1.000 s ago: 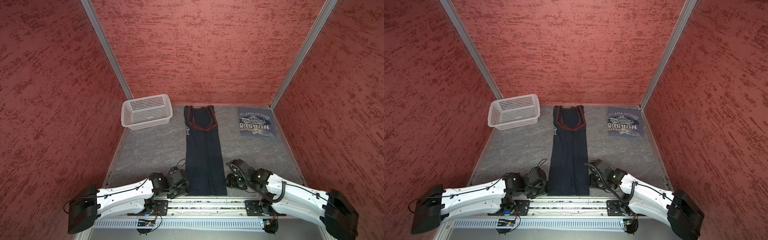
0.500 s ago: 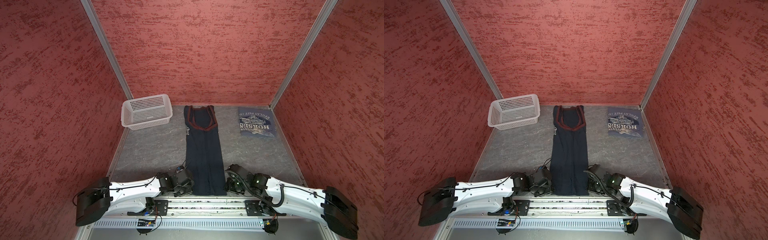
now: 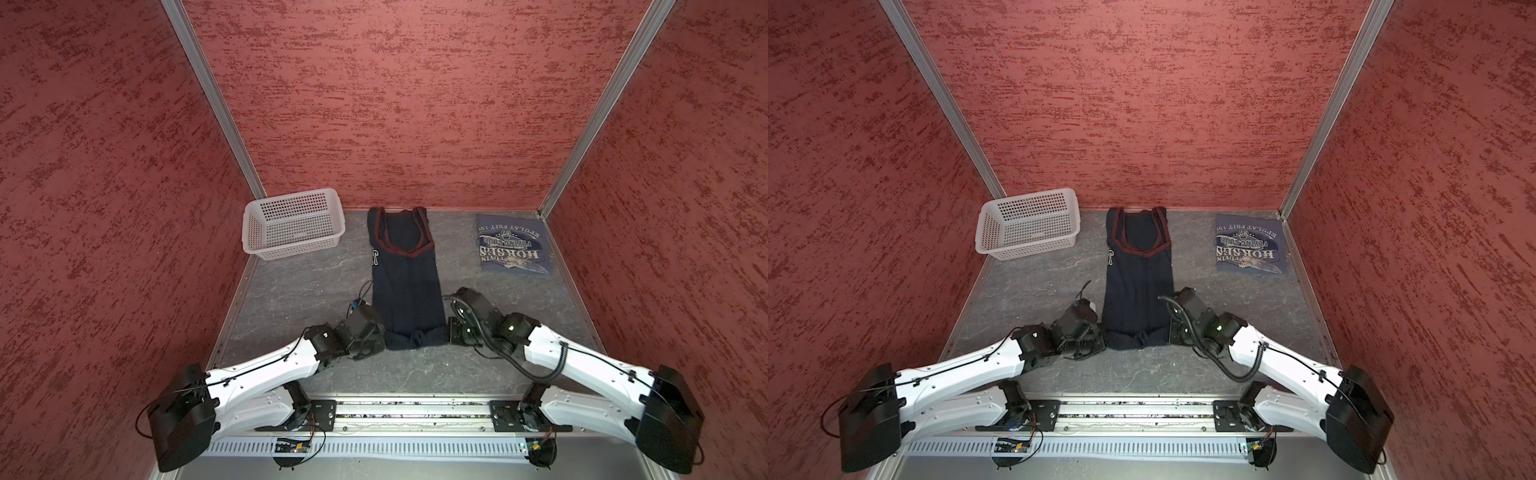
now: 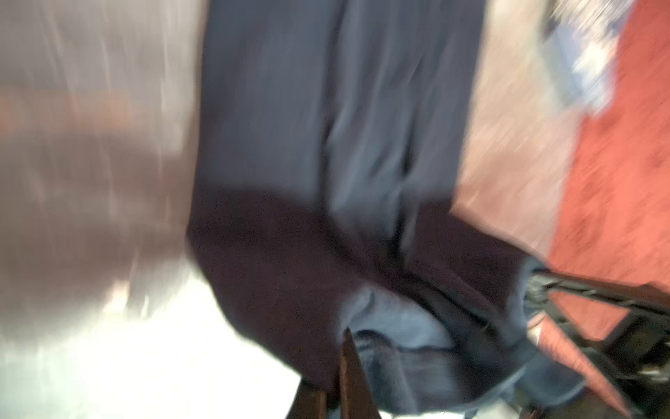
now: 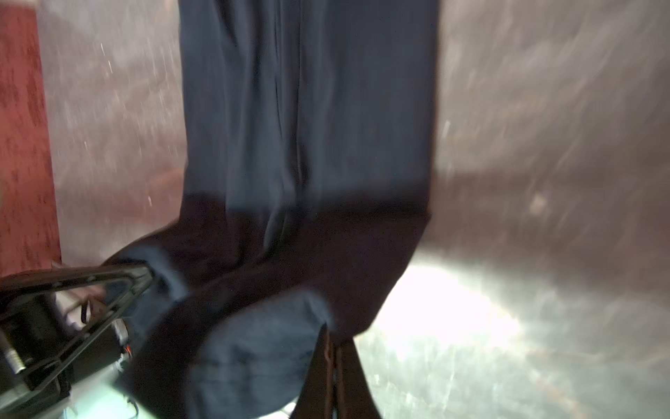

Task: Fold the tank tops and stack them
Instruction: 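Fold the lifted hem end away from the robot over the strap end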

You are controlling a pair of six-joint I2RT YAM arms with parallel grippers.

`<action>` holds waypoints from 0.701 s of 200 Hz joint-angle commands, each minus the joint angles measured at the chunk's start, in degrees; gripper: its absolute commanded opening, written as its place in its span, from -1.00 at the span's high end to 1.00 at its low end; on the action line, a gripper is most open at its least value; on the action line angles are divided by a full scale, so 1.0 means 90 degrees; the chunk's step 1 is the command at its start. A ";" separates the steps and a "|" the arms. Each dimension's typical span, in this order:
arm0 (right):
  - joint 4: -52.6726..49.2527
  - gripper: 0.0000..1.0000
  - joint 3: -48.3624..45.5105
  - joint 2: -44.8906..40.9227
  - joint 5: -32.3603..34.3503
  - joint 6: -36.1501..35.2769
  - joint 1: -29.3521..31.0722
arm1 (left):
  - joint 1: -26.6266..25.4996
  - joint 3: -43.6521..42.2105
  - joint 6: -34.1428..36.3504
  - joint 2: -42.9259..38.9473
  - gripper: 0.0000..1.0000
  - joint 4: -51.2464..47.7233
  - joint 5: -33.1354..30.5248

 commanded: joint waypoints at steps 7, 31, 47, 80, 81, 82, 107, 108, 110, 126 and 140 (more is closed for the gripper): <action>0.0326 1.00 0.0884 0.0773 0.0204 -0.1412 -0.0769 | 0.0863 0.0912 0.1134 0.0578 0.89 0.0309 0.0077; 0.0732 1.00 0.1746 0.1723 -0.0203 -0.1828 -0.1359 | 0.1593 0.1630 0.1470 0.1380 0.88 0.0565 0.0464; 0.0905 1.00 0.2369 0.2484 -0.0577 -0.2057 -0.1656 | 0.1917 0.2018 0.1594 0.1958 0.88 0.0825 0.0683; 0.0740 0.99 0.3739 0.3875 -0.1013 -0.2287 -0.2033 | 0.2348 0.2881 0.1811 0.3130 0.88 0.1008 0.0824; 0.0734 0.99 0.3783 0.3908 -0.1020 -0.2290 -0.2039 | 0.2364 0.2902 0.1809 0.3166 0.88 0.1012 0.0855; 0.0731 0.99 0.3820 0.3935 -0.1023 -0.2291 -0.2047 | 0.2372 0.2912 0.1812 0.3184 0.88 0.1034 0.0885; 0.0708 0.98 0.4472 0.4633 -0.1083 -0.2366 -0.2214 | 0.2687 0.3391 0.1780 0.3957 0.87 0.1254 0.1137; 0.0703 0.98 0.4492 0.4658 -0.1084 -0.2368 -0.2222 | 0.2695 0.3406 0.1783 0.3990 0.87 0.1252 0.1143; 0.0699 0.98 0.4543 0.4702 -0.1100 -0.2370 -0.2238 | 0.2706 0.3461 0.1786 0.4051 0.87 0.1246 0.1148; 0.0686 0.98 0.4886 0.5032 -0.1153 -0.2391 -0.2342 | 0.2821 0.3745 0.1811 0.4459 0.87 0.1313 0.1218; 0.0717 0.97 0.5143 0.5329 -0.1230 -0.2419 -0.2417 | 0.2918 0.3928 0.1787 0.4746 0.86 0.1375 0.1245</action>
